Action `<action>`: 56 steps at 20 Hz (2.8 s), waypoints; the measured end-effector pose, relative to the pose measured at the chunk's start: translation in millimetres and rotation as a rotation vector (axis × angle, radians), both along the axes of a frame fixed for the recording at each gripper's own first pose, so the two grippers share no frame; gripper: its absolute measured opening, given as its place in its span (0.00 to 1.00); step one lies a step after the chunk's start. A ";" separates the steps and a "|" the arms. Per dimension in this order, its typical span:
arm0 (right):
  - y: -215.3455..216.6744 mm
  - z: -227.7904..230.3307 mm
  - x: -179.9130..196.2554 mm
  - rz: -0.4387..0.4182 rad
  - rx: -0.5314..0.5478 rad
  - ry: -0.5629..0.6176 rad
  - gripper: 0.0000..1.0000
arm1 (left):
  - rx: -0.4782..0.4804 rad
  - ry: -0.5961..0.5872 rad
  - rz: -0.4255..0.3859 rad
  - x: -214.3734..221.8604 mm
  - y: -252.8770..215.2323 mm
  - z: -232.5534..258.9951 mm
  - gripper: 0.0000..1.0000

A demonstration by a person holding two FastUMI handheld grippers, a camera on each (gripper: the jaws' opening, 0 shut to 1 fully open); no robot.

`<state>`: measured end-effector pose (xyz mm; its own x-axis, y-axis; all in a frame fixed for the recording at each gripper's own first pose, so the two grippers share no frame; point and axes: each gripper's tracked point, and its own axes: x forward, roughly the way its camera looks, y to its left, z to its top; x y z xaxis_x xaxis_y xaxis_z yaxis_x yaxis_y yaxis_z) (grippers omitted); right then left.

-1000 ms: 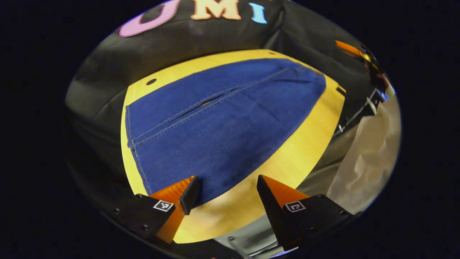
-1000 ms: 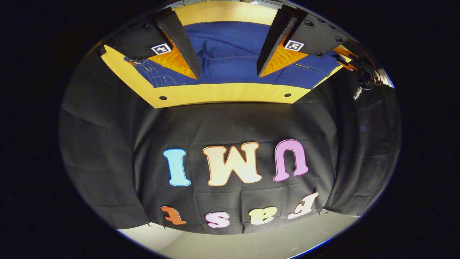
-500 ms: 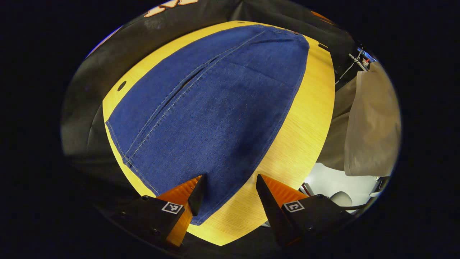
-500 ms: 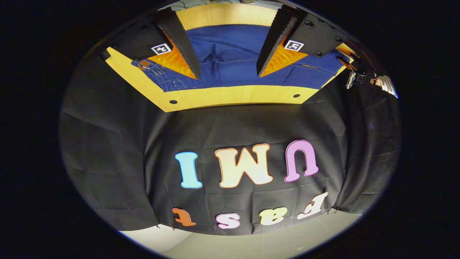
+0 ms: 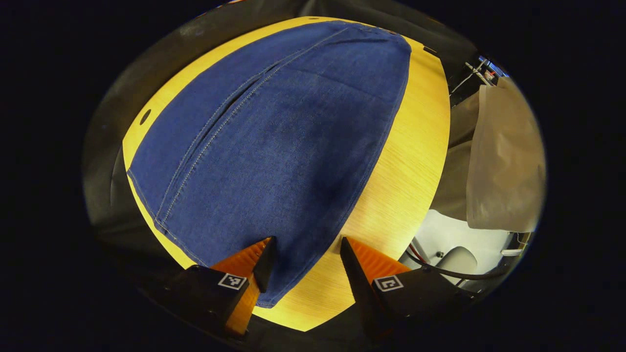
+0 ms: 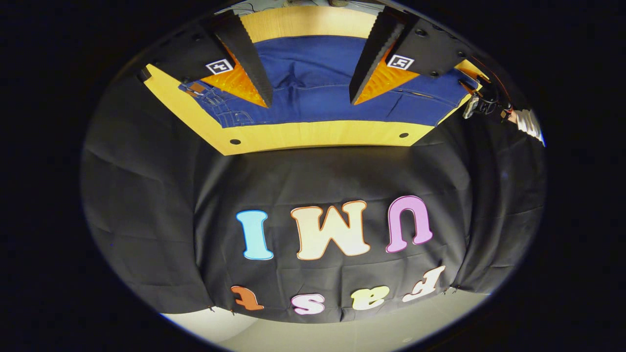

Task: Grasp the waist and the cuffs of the jeans and fold them to make the two legs overlap; first hold the waist and fold one-third of the jeans toward the cuffs, then hold the cuffs and fold the remaining one-third in the same direction to finish folding.

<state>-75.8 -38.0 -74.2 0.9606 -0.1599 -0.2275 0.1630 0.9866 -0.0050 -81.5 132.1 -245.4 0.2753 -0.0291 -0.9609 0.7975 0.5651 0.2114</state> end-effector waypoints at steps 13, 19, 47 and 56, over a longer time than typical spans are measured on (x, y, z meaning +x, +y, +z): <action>9.1 -7.4 9.8 0.028 0.071 -0.021 0.98 | -0.013 -0.079 0.034 6.7 -3.4 -2.0 0.00; 11.3 -51.6 11.4 0.080 0.067 0.068 0.98 | -0.049 -0.089 0.102 9.7 -4.4 -2.9 0.00; -159.2 -243.9 -23.1 0.555 -0.394 0.942 1.00 | 0.123 0.046 0.187 9.0 -4.9 -3.8 0.00; -157.4 -254.1 -21.2 0.588 -0.324 1.009 0.97 | 0.124 0.077 0.185 9.1 -3.7 -3.1 0.00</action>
